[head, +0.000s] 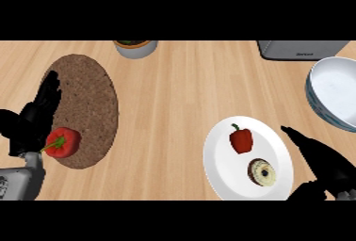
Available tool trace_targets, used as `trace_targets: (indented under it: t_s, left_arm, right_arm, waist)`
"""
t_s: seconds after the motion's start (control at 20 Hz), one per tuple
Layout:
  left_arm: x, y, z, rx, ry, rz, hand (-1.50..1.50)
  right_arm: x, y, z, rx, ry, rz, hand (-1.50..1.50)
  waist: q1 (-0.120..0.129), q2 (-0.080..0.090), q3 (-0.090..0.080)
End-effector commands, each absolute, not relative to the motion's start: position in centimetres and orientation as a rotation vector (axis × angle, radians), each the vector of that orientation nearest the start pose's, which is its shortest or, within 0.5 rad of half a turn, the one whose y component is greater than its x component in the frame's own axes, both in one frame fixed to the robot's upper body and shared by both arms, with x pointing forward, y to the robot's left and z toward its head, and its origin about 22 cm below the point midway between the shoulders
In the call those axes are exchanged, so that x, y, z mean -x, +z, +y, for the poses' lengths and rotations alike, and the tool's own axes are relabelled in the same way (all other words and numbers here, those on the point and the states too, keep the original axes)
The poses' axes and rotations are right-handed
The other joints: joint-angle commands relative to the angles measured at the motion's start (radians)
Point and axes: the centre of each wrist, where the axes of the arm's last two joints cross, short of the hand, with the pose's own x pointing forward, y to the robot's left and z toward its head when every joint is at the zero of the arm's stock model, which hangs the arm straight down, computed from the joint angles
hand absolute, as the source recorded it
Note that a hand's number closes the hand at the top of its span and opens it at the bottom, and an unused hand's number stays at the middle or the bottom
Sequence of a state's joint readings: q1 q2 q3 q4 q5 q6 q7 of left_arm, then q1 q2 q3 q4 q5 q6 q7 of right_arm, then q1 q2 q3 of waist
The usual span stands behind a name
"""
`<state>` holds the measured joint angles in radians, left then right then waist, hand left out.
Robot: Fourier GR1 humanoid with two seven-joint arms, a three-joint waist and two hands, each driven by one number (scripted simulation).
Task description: Pick the cupcake from the plate and place it in the bowl
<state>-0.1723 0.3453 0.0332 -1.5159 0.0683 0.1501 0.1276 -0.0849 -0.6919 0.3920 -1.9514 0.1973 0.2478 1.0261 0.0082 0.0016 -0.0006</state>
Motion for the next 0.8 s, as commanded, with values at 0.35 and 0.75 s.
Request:
trace_targets:
  t_s: [0.35,0.75]
  left_arm:
    - [-26.6,5.4,31.0,-0.337,-0.057,-1.562,0.00]
    - [-28.7,6.1,30.2,-0.321,-0.057,-1.573,0.00]
  right_arm:
    - [-21.8,7.8,-23.5,0.842,1.012,-0.715,-1.50]
    - [-22.7,4.7,-21.7,0.761,1.038,-0.650,-1.50]
  waist:
    - [-0.009,-0.003,0.001]
    - [-0.009,-0.002,0.001]
